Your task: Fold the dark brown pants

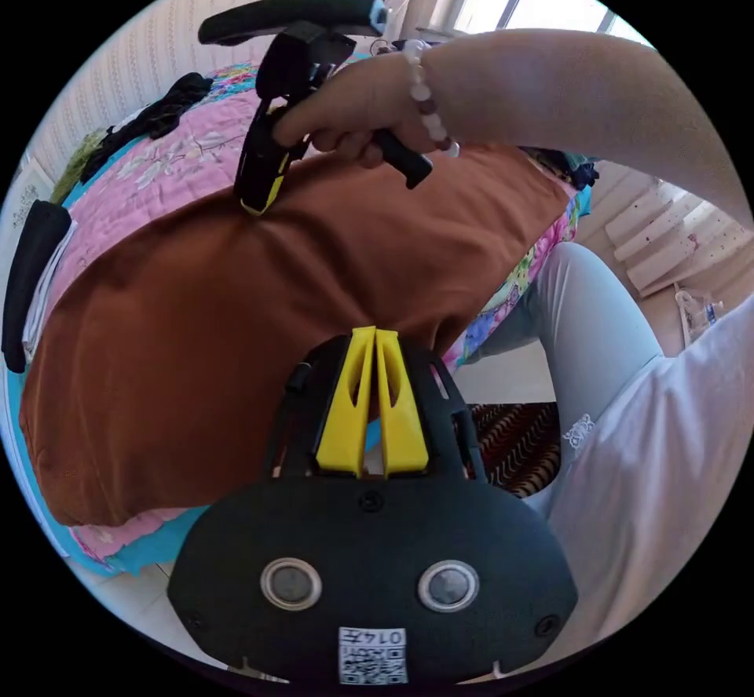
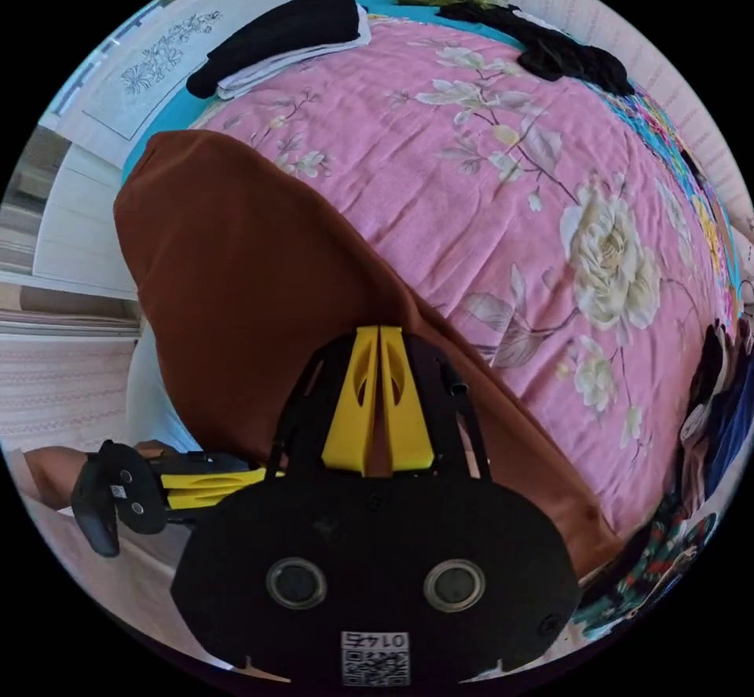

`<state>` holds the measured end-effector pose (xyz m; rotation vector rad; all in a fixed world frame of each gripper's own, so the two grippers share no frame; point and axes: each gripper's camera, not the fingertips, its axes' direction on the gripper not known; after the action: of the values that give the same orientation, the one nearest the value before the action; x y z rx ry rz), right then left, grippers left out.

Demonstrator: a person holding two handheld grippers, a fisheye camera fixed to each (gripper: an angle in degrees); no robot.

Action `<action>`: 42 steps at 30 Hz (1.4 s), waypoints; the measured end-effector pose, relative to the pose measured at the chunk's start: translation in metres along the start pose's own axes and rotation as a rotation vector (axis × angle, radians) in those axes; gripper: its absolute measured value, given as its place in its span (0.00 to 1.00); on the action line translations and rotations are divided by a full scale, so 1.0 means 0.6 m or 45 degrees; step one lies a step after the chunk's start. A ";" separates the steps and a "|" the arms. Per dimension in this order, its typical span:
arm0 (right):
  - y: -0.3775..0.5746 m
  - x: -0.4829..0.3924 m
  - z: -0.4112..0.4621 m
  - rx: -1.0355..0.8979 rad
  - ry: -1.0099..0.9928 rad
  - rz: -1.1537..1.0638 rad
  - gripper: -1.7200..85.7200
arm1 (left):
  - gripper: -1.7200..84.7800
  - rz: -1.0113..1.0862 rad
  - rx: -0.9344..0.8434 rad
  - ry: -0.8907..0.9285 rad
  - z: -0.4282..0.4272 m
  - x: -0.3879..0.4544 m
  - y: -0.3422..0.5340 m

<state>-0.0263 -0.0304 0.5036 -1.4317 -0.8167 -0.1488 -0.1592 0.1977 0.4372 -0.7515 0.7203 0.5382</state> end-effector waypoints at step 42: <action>1.340 0.416 -0.331 1.001 -0.349 1.198 0.03 | 0.03 0.769 -0.465 0.333 0.881 0.297 -1.025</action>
<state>0.6802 0.0265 0.0078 -0.9451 -0.2710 0.9986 0.5676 0.2530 0.8350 -0.9548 1.1203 1.1560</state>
